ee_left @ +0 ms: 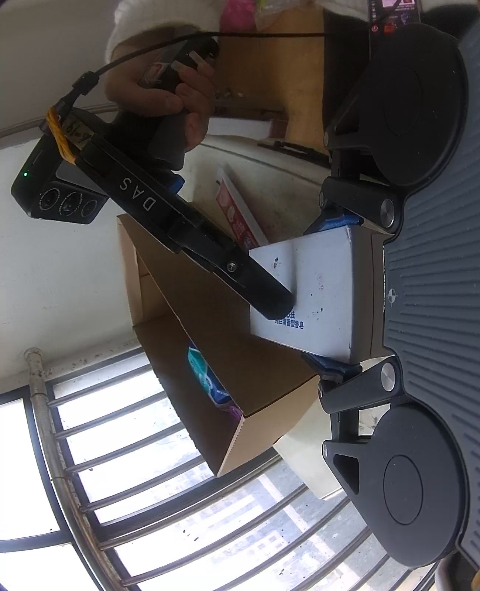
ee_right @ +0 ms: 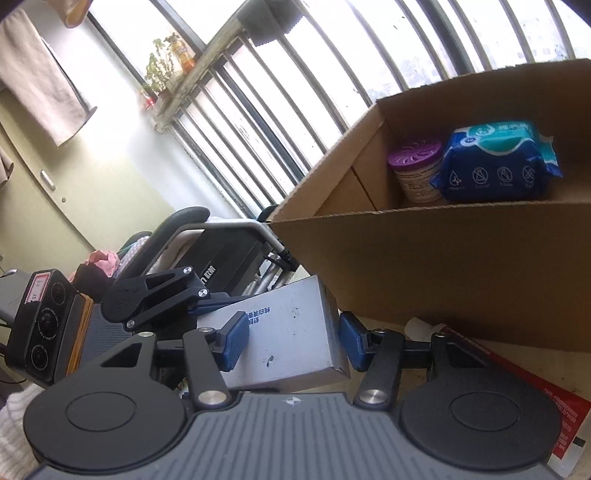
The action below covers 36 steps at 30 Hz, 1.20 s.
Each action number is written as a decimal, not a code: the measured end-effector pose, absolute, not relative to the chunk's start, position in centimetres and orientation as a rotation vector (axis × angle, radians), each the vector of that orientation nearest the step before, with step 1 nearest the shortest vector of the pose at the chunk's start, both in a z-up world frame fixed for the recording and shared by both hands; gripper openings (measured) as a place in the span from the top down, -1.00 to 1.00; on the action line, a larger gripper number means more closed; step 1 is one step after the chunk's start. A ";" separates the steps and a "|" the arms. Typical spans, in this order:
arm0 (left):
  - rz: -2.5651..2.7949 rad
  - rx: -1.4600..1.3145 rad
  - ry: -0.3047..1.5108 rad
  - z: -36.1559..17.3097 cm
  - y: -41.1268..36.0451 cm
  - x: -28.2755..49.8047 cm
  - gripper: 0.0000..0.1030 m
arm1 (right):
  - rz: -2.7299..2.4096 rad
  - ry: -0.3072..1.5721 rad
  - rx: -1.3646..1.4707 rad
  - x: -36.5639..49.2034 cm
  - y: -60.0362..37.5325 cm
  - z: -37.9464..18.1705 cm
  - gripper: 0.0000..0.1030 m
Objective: Organize objects
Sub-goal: 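Lift the white box with the left gripper over the cardboard box, then lower the white box into the cardboard box with the left gripper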
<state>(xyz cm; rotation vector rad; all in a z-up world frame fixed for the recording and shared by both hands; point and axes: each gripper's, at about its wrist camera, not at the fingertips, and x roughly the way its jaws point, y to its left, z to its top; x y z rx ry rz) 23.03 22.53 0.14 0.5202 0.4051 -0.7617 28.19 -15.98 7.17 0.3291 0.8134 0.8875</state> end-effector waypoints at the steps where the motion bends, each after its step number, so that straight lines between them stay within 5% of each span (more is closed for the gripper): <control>1: -0.766 0.516 0.402 0.1 22.4 23.2 -0.16 | 0.883 0.820 0.319 28.2 -16.1 7.1 -0.12; 21: -0.858 0.600 0.175 10.2 15.6 26.8 -0.16 | 0.855 0.551 0.317 29.3 -24.7 17.6 -0.04; 36: -1.085 0.669 0.417 6.2 8.1 40.2 -0.16 | 0.649 0.810 0.183 38.8 -28.3 15.0 -0.04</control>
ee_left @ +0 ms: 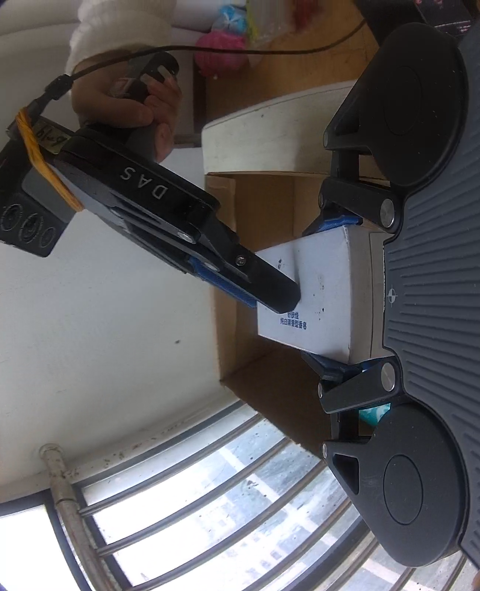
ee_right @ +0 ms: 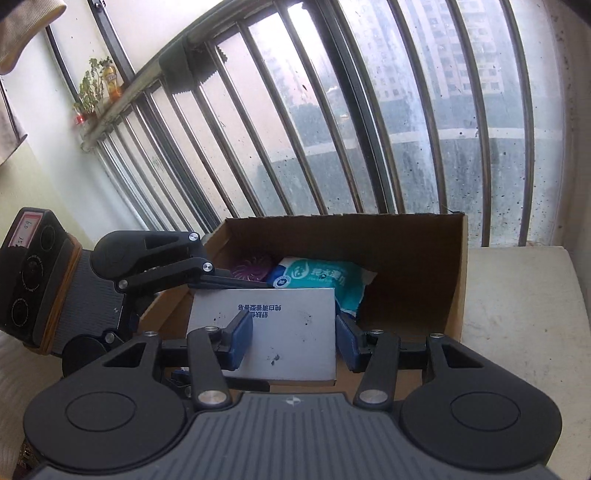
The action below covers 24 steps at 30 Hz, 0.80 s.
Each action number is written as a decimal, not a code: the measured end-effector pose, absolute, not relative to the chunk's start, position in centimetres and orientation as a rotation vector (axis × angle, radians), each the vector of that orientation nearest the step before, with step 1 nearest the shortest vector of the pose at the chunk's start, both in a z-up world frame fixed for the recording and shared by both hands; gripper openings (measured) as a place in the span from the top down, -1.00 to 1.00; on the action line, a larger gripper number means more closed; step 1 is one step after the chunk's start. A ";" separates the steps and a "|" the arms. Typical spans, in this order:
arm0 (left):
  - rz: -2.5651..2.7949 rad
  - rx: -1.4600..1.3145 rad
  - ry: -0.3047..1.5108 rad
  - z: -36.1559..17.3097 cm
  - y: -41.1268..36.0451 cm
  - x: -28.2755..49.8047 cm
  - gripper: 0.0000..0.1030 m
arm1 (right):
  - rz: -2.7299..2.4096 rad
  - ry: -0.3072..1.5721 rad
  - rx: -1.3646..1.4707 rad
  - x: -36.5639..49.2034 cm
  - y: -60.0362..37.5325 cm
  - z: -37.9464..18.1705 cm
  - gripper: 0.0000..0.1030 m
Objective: Organize objects
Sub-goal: 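Lower the white box into the cardboard box with the left gripper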
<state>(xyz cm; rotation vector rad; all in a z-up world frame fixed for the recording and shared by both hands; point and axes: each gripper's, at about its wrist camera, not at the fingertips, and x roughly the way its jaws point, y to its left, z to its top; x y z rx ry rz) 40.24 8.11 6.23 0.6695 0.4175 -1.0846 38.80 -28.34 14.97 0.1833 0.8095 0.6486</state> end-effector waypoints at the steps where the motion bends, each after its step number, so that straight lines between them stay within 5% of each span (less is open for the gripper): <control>1: -1.105 0.685 0.440 6.1 7.9 40.8 -0.16 | 0.652 0.838 0.189 39.3 -28.4 14.5 -0.04; 6: -1.187 0.681 0.564 5.7 6.7 43.7 -0.16 | 0.649 0.869 0.125 40.2 -27.7 13.9 0.12; 13: -1.301 0.629 0.792 4.8 4.9 46.7 -0.18 | 0.632 0.932 0.005 41.5 -25.5 13.8 0.12; 24: -1.175 0.655 0.904 4.9 7.1 45.7 -0.26 | 0.632 1.031 -0.028 42.4 -23.7 11.9 0.12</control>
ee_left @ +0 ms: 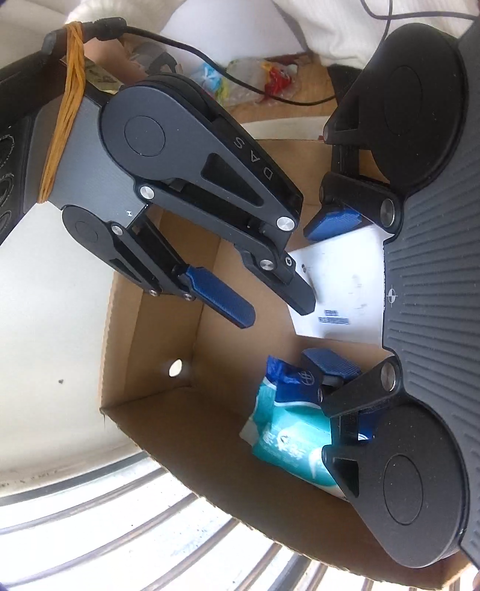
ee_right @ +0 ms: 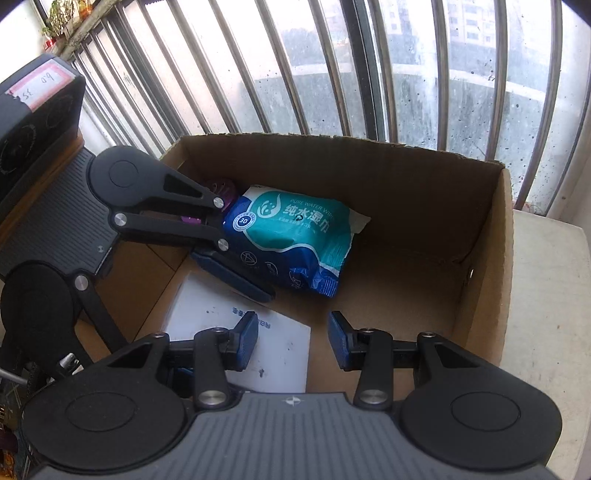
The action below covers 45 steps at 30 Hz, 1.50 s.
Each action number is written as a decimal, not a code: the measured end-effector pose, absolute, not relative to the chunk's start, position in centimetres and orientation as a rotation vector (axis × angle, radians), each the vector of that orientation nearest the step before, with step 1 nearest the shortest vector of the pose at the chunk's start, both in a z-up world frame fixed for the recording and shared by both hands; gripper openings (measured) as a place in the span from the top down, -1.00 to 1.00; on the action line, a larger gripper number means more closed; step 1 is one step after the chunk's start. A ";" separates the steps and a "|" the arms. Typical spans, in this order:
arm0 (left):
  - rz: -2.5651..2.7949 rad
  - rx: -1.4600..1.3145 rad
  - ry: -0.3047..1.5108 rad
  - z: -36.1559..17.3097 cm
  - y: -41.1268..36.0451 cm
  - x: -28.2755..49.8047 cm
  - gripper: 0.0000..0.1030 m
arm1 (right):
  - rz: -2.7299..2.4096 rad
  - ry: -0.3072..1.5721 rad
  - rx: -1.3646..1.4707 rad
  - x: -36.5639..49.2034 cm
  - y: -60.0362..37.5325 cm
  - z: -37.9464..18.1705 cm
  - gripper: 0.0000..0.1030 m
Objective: Organize objects
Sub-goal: 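Lower the white box into the cardboard box with the left gripper, then open the left gripper to release the white box in the box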
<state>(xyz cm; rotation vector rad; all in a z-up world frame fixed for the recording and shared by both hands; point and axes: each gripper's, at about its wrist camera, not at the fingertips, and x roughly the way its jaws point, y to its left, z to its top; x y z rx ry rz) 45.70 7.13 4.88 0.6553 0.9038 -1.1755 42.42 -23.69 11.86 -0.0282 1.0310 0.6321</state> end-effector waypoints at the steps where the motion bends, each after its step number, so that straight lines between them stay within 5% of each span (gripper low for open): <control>1: -1.155 0.662 0.893 5.2 7.7 45.6 -0.26 | 0.634 1.033 -0.036 42.4 -23.4 11.8 0.12; 8: -1.076 0.665 0.949 6.9 9.2 46.1 -0.27 | 0.621 1.052 -0.121 42.8 -21.8 11.5 0.12; 16: -0.809 0.343 1.361 4.6 10.8 49.4 -0.27 | 0.667 1.143 -0.075 43.5 -20.8 10.8 0.12; 25: -0.534 -0.084 1.463 3.5 13.3 48.8 -0.52 | 0.675 1.227 0.068 44.6 -21.7 9.2 0.20; 31: -0.494 -0.007 1.590 1.7 11.9 48.3 -0.64 | 0.680 1.236 0.059 44.7 -21.9 9.3 0.19; 33: -0.489 0.022 1.575 1.5 11.7 48.3 -0.46 | 0.684 1.230 0.067 44.8 -22.0 9.4 0.19; 45: -0.621 0.419 1.353 3.2 7.5 48.0 -0.08 | 0.640 1.228 0.087 45.3 -23.5 9.2 0.15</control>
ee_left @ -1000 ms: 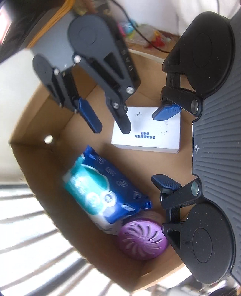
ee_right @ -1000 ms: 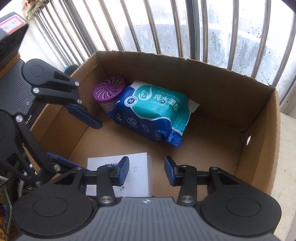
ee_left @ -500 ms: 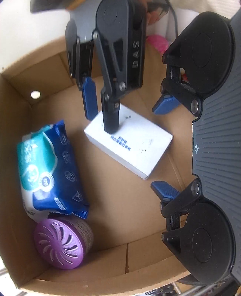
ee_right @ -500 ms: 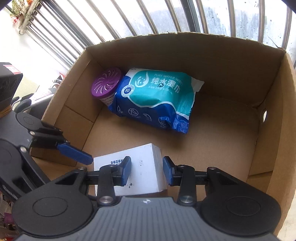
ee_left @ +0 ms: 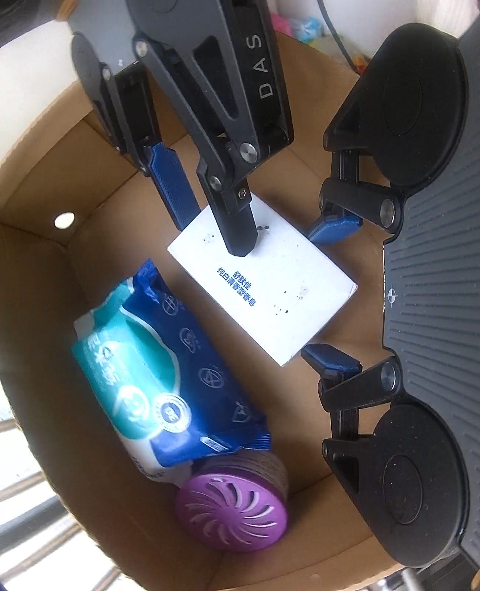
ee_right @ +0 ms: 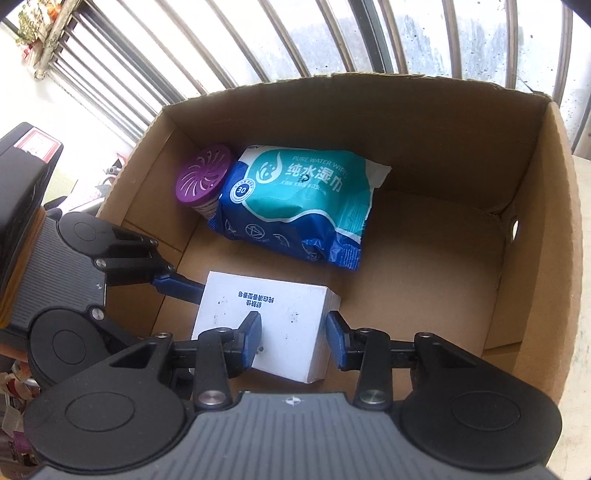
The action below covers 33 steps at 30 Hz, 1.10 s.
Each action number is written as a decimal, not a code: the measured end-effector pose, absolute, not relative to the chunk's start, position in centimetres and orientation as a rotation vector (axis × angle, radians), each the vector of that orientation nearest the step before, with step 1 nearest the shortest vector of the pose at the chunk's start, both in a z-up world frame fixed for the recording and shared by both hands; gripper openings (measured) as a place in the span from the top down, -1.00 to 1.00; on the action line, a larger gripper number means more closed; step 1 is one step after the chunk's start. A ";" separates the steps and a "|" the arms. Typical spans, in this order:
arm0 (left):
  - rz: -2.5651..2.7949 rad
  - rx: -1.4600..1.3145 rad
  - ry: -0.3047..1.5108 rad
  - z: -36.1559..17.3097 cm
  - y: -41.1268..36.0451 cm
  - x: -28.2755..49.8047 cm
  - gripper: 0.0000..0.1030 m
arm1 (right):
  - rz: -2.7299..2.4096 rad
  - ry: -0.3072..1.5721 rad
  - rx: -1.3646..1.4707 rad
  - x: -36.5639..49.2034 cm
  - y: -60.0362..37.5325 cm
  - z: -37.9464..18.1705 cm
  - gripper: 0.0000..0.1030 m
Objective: Organize objects
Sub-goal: 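Open the left gripper to release the white box in the box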
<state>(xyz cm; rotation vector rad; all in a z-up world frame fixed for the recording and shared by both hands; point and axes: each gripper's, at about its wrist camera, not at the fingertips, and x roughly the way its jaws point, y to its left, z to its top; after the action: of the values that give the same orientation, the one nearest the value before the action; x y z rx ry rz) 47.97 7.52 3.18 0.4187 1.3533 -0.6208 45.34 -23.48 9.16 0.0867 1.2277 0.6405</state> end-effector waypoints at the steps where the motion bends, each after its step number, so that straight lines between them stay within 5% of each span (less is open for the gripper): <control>1: -0.632 0.439 1.340 3.2 7.1 47.9 -0.08 | 0.632 1.220 0.073 45.3 -23.6 9.3 0.14; 11: -0.682 0.431 1.289 4.1 5.8 48.4 -0.04 | 0.555 1.147 -0.100 44.2 -23.4 11.0 0.02; 14: -0.708 0.429 1.269 4.4 5.8 48.3 -0.02 | 0.568 1.152 -0.017 44.4 -24.3 11.8 -0.19; 21: -0.737 0.382 1.220 4.5 7.3 47.2 0.15 | 0.584 1.120 0.165 44.5 -26.1 14.2 -0.30; 25: -0.758 0.348 1.206 4.7 7.1 46.9 0.23 | 0.576 1.075 0.142 43.5 -26.7 15.1 -0.27; 27: -0.762 0.328 1.193 5.0 6.9 47.0 0.27 | 0.568 1.067 0.163 43.3 -27.2 14.9 -0.02; 33: -0.771 0.247 1.180 5.6 6.5 47.3 0.37 | 0.544 1.031 0.204 41.8 -28.6 14.4 0.10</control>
<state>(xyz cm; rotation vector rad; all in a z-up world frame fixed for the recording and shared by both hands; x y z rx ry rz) 47.27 6.50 5.65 0.2469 1.1796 -0.7708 41.79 -28.63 14.36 0.2043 1.0312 0.5441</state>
